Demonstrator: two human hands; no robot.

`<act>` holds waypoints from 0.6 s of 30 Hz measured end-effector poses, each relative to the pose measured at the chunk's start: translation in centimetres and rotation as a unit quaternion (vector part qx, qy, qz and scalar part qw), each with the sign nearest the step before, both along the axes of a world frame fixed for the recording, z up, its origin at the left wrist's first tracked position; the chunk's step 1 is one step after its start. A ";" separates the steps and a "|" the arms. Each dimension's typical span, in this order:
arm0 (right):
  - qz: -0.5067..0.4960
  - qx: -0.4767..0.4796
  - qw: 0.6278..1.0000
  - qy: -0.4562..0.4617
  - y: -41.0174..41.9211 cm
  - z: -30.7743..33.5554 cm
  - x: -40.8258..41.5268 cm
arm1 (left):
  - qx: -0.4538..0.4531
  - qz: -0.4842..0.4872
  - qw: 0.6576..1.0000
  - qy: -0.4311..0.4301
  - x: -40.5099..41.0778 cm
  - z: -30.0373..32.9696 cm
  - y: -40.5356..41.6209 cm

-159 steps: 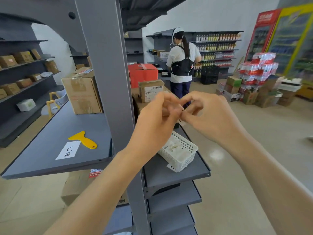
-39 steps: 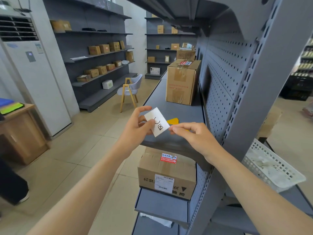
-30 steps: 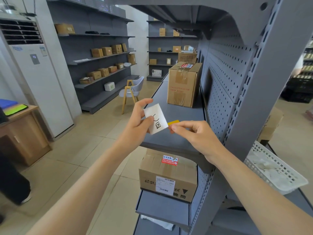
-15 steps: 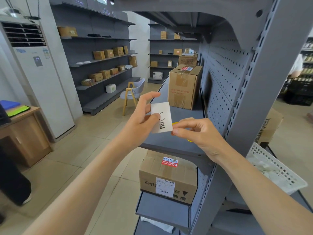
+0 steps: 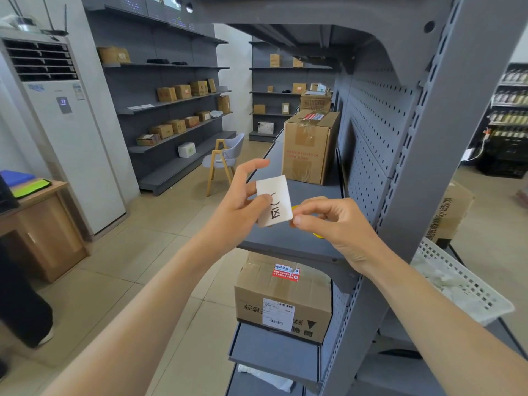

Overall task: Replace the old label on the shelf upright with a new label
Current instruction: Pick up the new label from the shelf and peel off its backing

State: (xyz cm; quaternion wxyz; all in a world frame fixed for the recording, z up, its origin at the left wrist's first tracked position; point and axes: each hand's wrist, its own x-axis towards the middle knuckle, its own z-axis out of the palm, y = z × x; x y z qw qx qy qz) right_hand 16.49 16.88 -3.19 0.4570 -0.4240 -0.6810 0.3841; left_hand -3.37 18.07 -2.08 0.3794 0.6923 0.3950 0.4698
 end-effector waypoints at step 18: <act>0.000 0.008 1.000 0.009 -0.5 0.1 0.0 | -0.004 0.010 1.000 -0.010 0.3 0.1 -0.7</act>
